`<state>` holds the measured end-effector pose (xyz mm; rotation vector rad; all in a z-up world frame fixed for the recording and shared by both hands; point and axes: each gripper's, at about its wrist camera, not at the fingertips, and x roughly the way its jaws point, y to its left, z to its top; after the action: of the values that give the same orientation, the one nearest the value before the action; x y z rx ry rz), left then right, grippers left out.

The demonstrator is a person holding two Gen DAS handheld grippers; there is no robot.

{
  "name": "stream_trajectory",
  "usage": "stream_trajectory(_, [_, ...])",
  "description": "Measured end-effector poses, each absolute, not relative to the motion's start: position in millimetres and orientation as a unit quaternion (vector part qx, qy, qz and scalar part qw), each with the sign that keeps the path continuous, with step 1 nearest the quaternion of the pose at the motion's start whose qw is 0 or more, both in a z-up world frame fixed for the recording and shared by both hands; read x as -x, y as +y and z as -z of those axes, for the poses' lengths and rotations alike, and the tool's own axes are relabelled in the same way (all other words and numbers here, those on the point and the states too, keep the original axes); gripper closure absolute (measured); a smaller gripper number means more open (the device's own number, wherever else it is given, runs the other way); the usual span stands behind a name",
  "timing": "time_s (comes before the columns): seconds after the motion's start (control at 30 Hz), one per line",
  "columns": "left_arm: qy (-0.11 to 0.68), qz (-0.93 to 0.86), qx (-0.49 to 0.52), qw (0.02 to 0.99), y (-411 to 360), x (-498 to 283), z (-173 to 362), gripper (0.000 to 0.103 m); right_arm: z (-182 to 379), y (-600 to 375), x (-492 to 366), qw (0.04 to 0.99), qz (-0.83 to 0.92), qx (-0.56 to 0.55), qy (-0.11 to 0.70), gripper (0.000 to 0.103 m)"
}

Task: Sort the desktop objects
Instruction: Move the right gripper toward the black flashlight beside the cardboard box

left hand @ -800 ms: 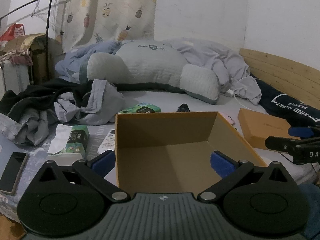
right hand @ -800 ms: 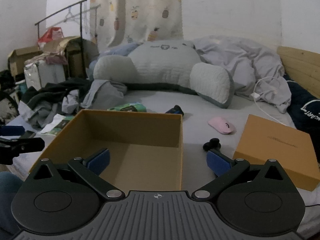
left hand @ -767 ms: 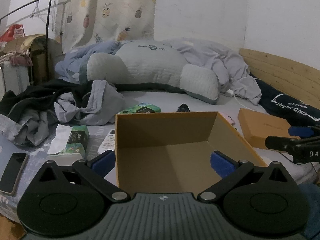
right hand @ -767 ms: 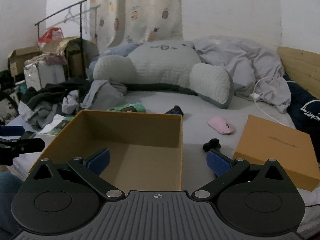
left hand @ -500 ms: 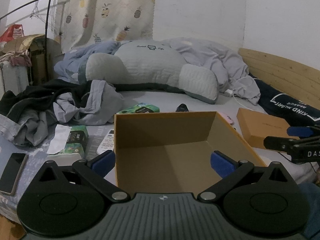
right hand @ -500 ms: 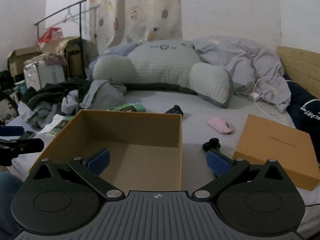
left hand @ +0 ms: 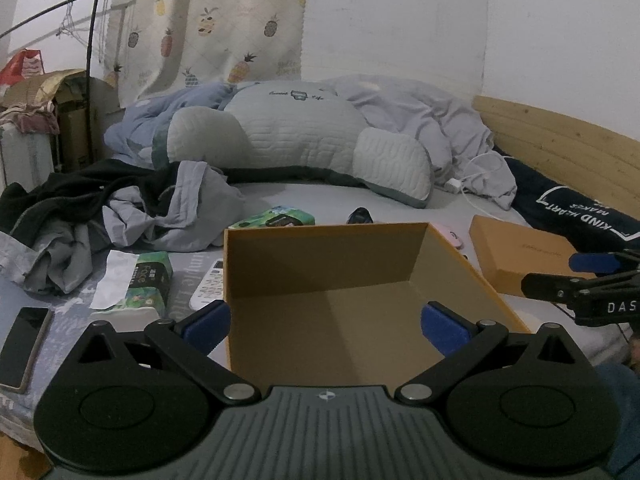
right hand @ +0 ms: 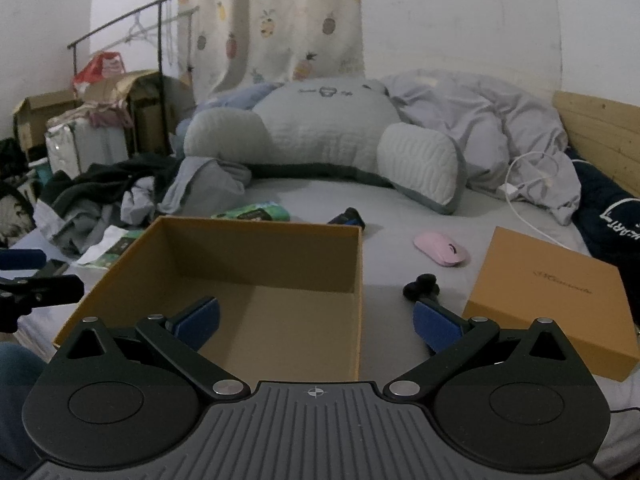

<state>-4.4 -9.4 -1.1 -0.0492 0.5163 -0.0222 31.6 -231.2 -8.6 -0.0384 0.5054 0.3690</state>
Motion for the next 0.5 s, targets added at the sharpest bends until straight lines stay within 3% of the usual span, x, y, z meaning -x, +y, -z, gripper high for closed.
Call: stream_trajectory(0.5, [0.255,0.018,0.029,0.966,-3,0,1,0.0,13,-250,-49,0.953,-0.157,0.003,0.257,0.0])
